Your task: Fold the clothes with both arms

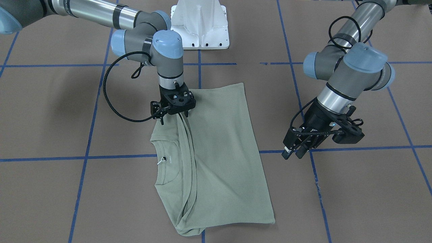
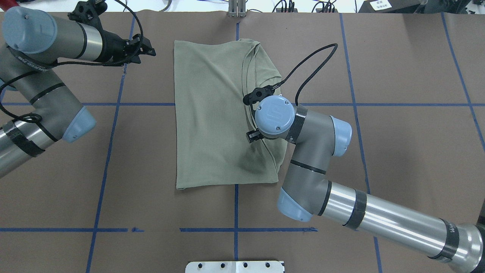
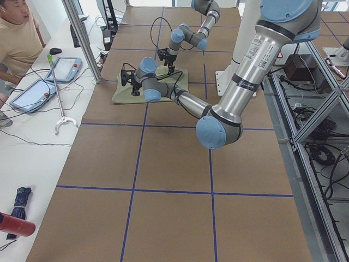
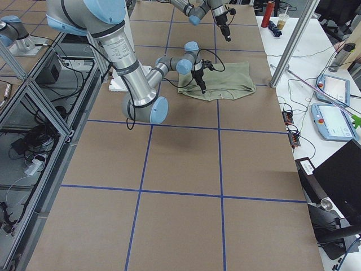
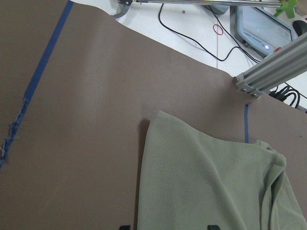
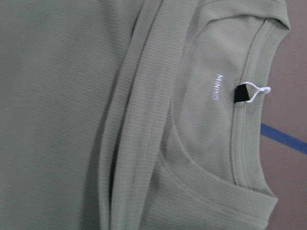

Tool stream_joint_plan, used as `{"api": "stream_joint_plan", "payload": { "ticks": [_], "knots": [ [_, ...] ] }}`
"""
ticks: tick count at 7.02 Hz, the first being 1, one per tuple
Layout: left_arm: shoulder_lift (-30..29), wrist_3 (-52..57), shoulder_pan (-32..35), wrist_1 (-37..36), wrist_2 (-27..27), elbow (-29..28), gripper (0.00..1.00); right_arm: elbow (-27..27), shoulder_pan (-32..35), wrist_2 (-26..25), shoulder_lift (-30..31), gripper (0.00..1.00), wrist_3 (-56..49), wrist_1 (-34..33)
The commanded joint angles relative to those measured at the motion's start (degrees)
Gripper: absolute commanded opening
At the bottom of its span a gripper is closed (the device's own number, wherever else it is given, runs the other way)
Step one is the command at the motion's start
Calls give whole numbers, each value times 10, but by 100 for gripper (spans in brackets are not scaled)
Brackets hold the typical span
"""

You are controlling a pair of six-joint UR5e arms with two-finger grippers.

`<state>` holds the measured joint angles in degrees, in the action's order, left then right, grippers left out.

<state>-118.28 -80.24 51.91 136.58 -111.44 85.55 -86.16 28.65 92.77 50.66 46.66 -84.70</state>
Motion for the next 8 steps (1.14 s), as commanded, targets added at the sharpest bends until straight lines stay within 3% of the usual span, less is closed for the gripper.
{"api": "stream_joint_plan", "payload": {
  "ticks": [1,2,4,5,7,8],
  "knots": [
    [3,0,0,0,-9,11,62,-21,56,31,59,100,-74,25],
    [3,-1,0,-1,-10,13,62,-34,84,65,92,100,-95,41],
    [4,-1,0,-32,-10,39,62,-20,88,68,39,100,-63,35],
    [14,-1,0,-33,-15,52,62,18,87,67,1,100,-14,40],
    [19,-1,0,-33,-23,66,62,-11,59,76,1,100,185,47],
    [19,-2,-1,-33,-23,66,62,-50,26,74,17,99,356,48]
  ]
}}
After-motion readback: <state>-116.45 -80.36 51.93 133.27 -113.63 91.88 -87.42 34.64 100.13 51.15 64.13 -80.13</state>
